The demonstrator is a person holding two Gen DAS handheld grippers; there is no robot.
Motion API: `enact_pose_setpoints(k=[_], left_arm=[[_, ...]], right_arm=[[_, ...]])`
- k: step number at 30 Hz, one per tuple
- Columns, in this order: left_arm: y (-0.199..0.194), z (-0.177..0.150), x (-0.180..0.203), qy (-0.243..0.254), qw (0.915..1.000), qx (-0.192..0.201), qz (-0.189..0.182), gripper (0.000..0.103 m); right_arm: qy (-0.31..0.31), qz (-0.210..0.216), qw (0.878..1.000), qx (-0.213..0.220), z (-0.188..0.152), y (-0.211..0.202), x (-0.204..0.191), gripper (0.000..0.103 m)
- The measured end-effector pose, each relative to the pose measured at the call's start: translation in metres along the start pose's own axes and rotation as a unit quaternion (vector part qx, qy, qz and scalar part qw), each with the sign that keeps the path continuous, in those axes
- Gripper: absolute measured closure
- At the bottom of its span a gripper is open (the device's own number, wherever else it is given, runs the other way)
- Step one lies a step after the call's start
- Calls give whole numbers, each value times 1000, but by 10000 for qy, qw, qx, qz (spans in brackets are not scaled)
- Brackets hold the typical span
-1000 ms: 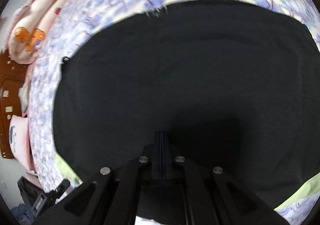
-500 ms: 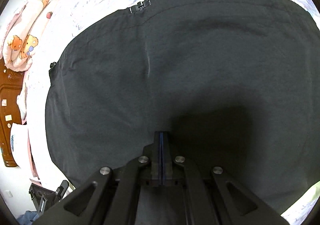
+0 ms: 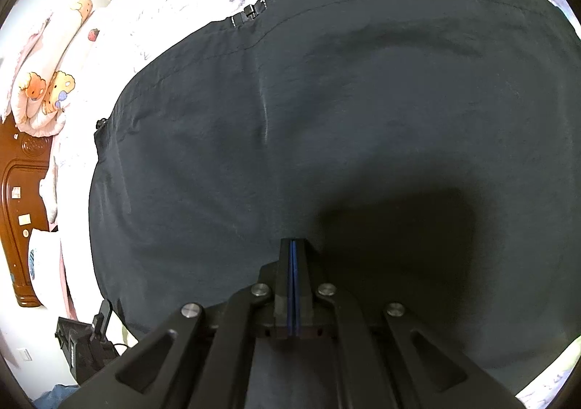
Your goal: Fold large clothes
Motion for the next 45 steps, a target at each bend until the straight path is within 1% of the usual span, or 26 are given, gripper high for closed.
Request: enact_pose_setpoints(k=[2,6,8,9,10,11,12,13,15,17,18,19,21,22,24,26,28,29,30,31,35,38,40,42,43,45], left_arm=[[9,3,4,49,9999,7,114,46],[20,8,5,-162,9992,204,288,46],[21,8,6,-146,9988,289,366,58],[21,7,4,-148,9986,303,412,67],[21,6,3,-239,9983,325,420,72],[20,6,1,-366,9980,364,368,76],[19,6,0,-465,9977,387,310,85],[19,5,3,-547,9973,416,271,90],[19,6,12,-367,9974,501,365,92],[20,5,32,147,9970,629,436,93],[18,4,39,278,9969,652,347,94],[14,3,49,350,9971,661,119,94],[14,0,75,486,9959,596,-481,94],[13,0,83,615,9947,570,-601,94],[12,-6,114,1146,9881,475,-905,95],[10,-10,136,1406,9821,408,-1189,95],[5,-19,165,1680,9722,263,-1609,95],[3,-27,179,1870,9667,200,-1737,95],[1,-33,190,2056,9617,145,-1808,95],[1,-43,205,2314,9544,64,-1884,95],[3,-82,245,2890,9328,-133,-2148,95],[15,-108,274,3203,9206,-152,-2230,95],[18,-132,290,3535,9099,-101,-2169,94],[21,-157,303,3880,8984,-72,-2056,94],[25,-164,307,3992,8947,-86,-2004,94],[30,-195,314,4354,8812,-90,-1839,94]], right_arm=[[3,-5,10000,2,0,1,0,103],[5,-1,10000,81,-1,1,-1,103],[-113,-23,9998,133,-1,1,-3,103],[-155,-45,9998,137,-1,1,-4,103],[-157,-60,9997,147,0,1,-4,103],[-137,-95,9997,159,1,1,-4,103],[-109,-131,9997,149,2,1,-4,103],[-95,-159,9997,145,2,2,-4,103],[-150,-247,9994,168,3,2,-6,103],[-416,-360,9982,221,1,3,-10,103],[-540,-399,9975,232,0,4,-13,103],[-633,-439,9967,248,0,5,-14,103],[-676,-474,9963,248,1,7,-14,103],[-707,-481,9960,244,1,7,-14,103],[-740,-491,9957,245,1,8,-14,103],[-719,-457,9960,270,2,7,-14,103],[-656,-369,9967,310,2,6,-11,103],[-610,-321,9971,326,0,5,-11,103],[-563,-264,9975,339,0,3,-8,103],[-478,-164,9981,348,0,2,-5,103],[-249,242,9989,317,2,-3,8,103],[-52,641,9977,211,6,-6,20,103],[119,920,9957,84,11,-9,31,103],[156,1024,9946,30,19,-15,44,103],[126,1024,9947,49,21,-19,49,103],[-18,1048,9944,165,33,-36,64,103]])
Point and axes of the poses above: each gripper's, at about its wrist camera, not at the fingertips, and y roughly the way its jaws point, x to its right, z to its top, the point moved 5 cm from there along y, roughly the way its jaws point, and after that the axes turned 15 degrees about x, right-handed, at the moved point
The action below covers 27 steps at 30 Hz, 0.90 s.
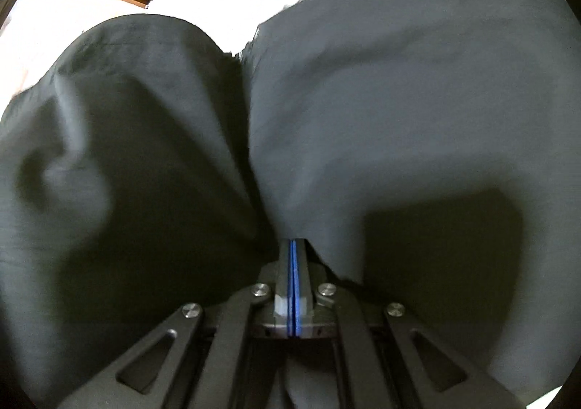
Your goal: Fold large clothes
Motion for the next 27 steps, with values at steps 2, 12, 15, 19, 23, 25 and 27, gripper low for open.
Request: enact_pose_setpoints(k=[2,12,15,19,23,25,27], left_arm=[[7,-19,24,243,9996,-123,102,94],[69,-137,86,558,9900,-1015,804,94],[86,-172,96,925,9811,-1333,1057,93],[103,-209,110,1763,9594,-1650,1456,92],[108,-235,130,2397,9383,-1854,1669,92],[108,-244,137,2541,9318,-1935,1722,92],[110,-257,143,2818,9203,-2091,1727,90]], right_arm=[[-87,43,9998,164,16,-28,18,103],[51,-691,9924,1021,75,-150,142,103],[103,-860,9903,1091,77,-170,171,103],[308,-966,9892,1059,73,-169,186,103],[443,-973,9890,1019,66,-169,204,103],[464,-933,9893,1018,68,-171,212,103],[424,-863,9903,1006,71,-167,209,103]])
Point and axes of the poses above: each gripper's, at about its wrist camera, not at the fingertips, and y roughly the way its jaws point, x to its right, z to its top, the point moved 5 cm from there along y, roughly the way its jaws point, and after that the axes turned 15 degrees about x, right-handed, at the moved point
